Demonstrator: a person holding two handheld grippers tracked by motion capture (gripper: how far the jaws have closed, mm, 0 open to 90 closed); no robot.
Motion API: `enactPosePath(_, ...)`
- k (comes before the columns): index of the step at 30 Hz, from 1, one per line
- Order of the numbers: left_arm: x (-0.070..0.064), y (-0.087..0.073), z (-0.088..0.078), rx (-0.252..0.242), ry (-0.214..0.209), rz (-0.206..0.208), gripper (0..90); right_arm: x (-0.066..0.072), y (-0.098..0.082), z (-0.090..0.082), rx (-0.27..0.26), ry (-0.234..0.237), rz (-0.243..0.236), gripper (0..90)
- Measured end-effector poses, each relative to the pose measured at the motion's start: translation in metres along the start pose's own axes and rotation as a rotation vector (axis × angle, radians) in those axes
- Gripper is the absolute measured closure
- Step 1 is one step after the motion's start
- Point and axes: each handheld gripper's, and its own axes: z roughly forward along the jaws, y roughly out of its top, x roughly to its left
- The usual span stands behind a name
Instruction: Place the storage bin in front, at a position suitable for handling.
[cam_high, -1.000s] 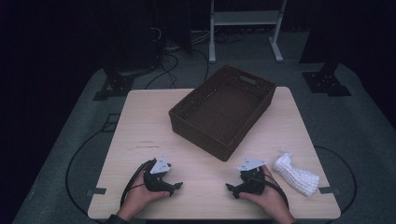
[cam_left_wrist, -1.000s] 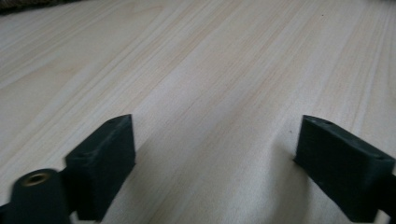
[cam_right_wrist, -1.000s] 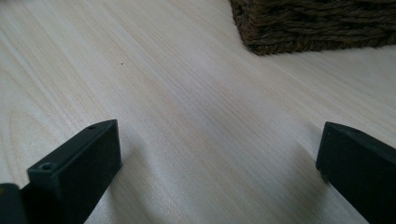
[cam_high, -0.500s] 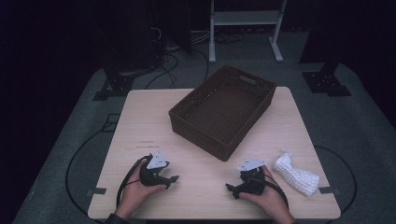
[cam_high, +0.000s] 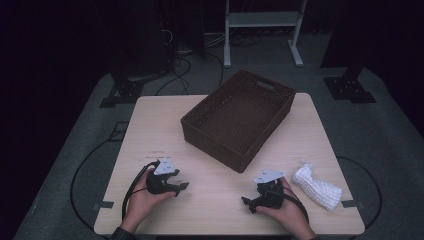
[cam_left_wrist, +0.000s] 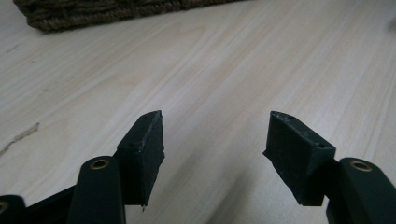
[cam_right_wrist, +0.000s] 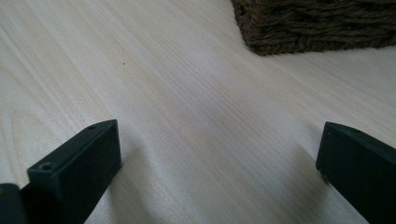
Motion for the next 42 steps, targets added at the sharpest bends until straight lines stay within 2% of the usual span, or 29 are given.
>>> enactPosePath(3,0.002,0.004,-0.002,-0.009,-0.005,-0.009,36.1,0.000,0.000,0.000,0.000,0.001,-0.001,0.0)
enactPosePath(8,0.008,0.009,-0.006,-0.007,-0.004,-0.049,37.6,0.001,0.000,0.000,-0.002,0.002,-0.003,0.0)
enactPosePath(16,0.016,0.018,-0.008,-0.012,-0.003,-0.061,38.8,0.003,0.000,0.000,-0.003,0.002,0.001,0.0)
enactPosePath(19,0.021,0.020,-0.009,-0.011,-0.011,-0.080,39.6,0.003,-0.001,0.000,-0.003,0.001,-0.003,0.0)
enactPosePath(23,0.026,0.024,-0.011,-0.027,-0.019,-0.076,41.7,0.003,-0.001,0.000,-0.002,0.003,-0.002,0.0)
enactPosePath(27,0.031,0.027,-0.012,-0.042,-0.008,-0.081,43.1,0.004,-0.001,-0.001,-0.003,0.003,-0.005,0.0)
enactPosePath(34,0.038,0.036,-0.014,-0.046,0.006,-0.076,44.6,0.004,-0.001,-0.001,-0.002,0.003,-0.004,0.0)
enactPosePath(42,0.044,0.049,-0.016,-0.030,0.000,-0.063,45.7,0.004,-0.001,-0.001,-0.002,0.003,-0.007,0.0)
